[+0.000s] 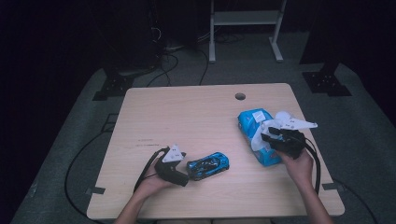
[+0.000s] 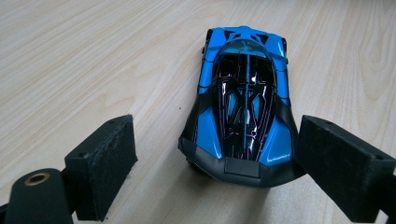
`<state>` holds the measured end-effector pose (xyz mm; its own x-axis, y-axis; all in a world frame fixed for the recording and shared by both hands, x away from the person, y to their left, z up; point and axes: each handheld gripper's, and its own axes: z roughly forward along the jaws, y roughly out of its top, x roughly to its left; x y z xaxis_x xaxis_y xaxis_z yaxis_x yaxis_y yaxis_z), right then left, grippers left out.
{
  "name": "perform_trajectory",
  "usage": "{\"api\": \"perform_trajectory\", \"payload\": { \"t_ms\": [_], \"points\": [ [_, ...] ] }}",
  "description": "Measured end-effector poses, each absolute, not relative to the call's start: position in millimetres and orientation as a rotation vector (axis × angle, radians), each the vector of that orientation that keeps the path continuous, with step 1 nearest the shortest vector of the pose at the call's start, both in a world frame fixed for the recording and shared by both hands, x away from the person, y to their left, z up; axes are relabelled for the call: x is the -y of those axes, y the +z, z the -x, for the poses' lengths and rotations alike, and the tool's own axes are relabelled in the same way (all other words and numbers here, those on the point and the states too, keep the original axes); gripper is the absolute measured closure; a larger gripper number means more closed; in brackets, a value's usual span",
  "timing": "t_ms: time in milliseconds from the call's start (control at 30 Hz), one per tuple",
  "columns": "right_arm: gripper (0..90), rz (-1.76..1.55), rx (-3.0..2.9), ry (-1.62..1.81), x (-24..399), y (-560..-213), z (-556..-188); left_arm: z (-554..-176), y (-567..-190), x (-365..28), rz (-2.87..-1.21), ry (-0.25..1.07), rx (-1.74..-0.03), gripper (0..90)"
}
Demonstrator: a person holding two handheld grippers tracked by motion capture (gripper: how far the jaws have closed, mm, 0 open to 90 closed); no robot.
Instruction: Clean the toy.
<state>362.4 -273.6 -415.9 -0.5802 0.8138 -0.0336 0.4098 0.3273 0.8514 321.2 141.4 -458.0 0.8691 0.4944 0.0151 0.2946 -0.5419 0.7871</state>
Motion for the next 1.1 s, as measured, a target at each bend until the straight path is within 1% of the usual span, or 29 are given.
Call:
{"api": "perform_trajectory", "payload": {
  "t_ms": [33, 67, 100, 133, 267, 333, 433, 533, 600, 633, 667, 700, 767, 800, 867, 1100],
  "points": [
    [45.3, -1.076, -2.138, 1.171, 274, -416, -362, -321, -458, -141, -2.179, 0.297, -0.568, 11.5],
    [40.2, -1.070, -2.128, 1.134, 273, -417, -368, -321, -458, -142, -2.179, 0.295, -0.565, 11.5],
    [40.2, -1.070, -2.128, 1.134, 273, -417, -368, -321, -458, -142, -2.179, 0.295, -0.565, 11.4],
    [37.1, -1.086, -2.129, 1.108, 274, -419, -374, -321, -458, -142, -2.178, 0.295, -0.565, 11.3],
    [40.0, -1.155, -2.118, 1.079, 277, -427, -387, -322, -459, -142, -2.178, 0.284, -0.562, 10.8],
    [43.1, -1.165, -2.108, 1.075, 278, -429, -390, -322, -459, -142, -2.177, 0.274, -0.562, 10.8],
    [52.4, -1.172, -2.083, 1.080, 279, -429, -392, -322, -459, -142, -2.178, 0.274, -0.563, 10.8],
    [64.7, -1.175, -2.070, 1.041, 280, -431, -394, -321, -459, -142, -2.177, 0.277, -0.562, 10.8],
    [74.5, -1.175, -2.059, 1.004, 279, -432, -393, -321, -459, -141, -2.177, 0.276, -0.565, 10.8],
    [74.5, -1.175, -2.059, 1.004, 279, -432, -393, -321, -459, -141, -2.177, 0.276, -0.565, 10.8],
    [80.3, -1.198, -2.052, 0.996, 281, -430, -392, -321, -459, -141, -2.177, 0.277, -0.566, 10.8],
    [82.4, -1.199, -2.054, 0.998, 282, -429, -392, -321, -459, -142, -2.176, 0.277, -0.568, 10.8],
    [85.7, -1.217, -2.070, 1.044, 288, -427, -390, -322, -459, -142, -2.179, 0.277, -0.569, 10.8],
    [86.1, -1.244, -2.084, 1.113, 291, -426, -389, -322, -459, -142, -2.169, 0.272, -0.576, 10.8],
    [86.6, -1.250, -2.093, 1.143, 293, -422, -386, -323, -460, -142, -2.168, 0.269, -0.580, 10.8],
    [87.3, -1.189, -2.140, 1.327, 289, -408, -372, -322, -459, -142, -2.173, 0.281, -0.563, 11.3]
  ]
}}
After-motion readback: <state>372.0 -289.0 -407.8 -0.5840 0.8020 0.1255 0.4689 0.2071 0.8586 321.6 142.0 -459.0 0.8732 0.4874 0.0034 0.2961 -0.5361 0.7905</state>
